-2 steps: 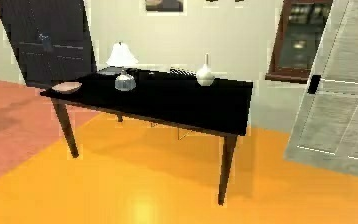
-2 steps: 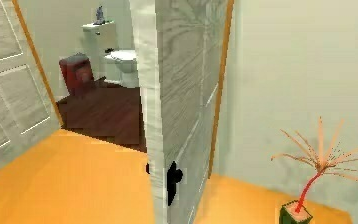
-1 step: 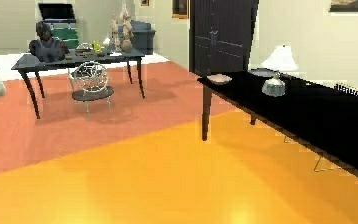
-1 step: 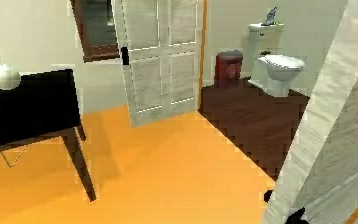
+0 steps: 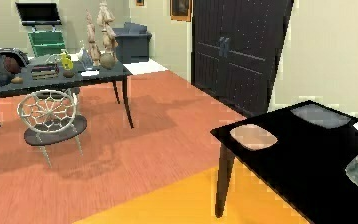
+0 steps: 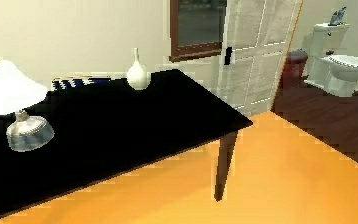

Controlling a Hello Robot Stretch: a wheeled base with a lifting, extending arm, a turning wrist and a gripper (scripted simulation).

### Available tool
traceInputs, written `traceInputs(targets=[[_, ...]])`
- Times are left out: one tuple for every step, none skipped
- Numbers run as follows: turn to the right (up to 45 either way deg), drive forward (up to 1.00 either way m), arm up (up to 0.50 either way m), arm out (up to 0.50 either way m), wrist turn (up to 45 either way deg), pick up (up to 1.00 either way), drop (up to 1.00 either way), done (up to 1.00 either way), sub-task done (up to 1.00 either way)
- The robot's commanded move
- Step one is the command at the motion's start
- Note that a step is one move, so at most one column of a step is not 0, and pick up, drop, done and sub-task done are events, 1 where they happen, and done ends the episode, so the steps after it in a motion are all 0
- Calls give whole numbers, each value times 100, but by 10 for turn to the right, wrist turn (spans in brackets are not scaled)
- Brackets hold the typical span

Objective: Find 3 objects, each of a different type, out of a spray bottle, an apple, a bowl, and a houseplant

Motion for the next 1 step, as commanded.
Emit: traceInputs(targets=[[210, 0, 0, 0, 0, 0, 0, 0, 0]])
